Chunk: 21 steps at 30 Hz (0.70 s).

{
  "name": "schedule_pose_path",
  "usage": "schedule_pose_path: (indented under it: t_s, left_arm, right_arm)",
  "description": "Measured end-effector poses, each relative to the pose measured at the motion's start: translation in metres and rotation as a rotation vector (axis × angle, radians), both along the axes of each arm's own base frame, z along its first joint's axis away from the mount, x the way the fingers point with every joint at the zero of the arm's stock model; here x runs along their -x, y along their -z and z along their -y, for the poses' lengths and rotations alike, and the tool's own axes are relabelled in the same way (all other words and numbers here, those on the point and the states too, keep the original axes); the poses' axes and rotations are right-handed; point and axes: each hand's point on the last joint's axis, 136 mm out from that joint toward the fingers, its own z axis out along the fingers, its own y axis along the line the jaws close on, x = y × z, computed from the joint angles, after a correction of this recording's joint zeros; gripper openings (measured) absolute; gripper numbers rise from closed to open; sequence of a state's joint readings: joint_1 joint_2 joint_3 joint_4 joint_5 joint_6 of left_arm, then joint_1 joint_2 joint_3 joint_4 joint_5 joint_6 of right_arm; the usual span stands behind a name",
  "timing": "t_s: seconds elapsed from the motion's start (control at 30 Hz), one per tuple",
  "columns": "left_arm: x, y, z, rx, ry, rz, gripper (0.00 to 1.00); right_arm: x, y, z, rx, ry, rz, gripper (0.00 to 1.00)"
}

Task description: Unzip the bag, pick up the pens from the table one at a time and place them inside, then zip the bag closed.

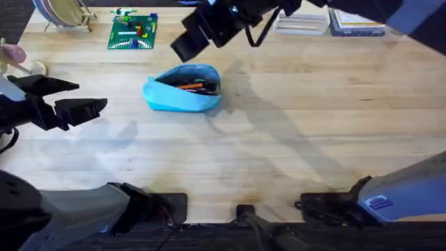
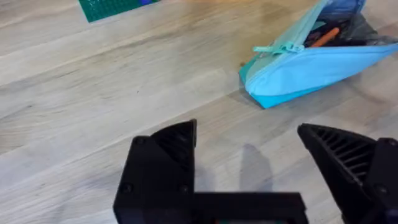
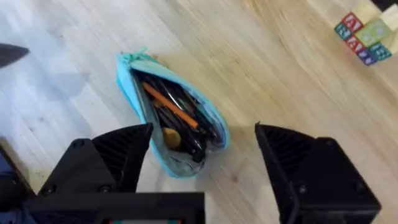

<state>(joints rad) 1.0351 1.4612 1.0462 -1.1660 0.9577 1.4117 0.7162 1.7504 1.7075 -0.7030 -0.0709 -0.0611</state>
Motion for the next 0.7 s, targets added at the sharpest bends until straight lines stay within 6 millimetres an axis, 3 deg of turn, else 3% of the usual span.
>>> schedule_pose_path:
  t_s: [0.53, 0.7]
  left_arm:
    - [0.000, 0.000, 0.000, 0.000, 0.000, 0.000, 0.993]
    - [0.000, 0.000, 0.000, -0.002, 0.002, 0.001, 0.994]
  right_arm:
    - [0.030, -0.077, -0.054, -0.093, -0.088, 0.165, 0.996]
    - [0.035, -0.087, -0.067, -0.106, -0.106, 0.188, 0.996]
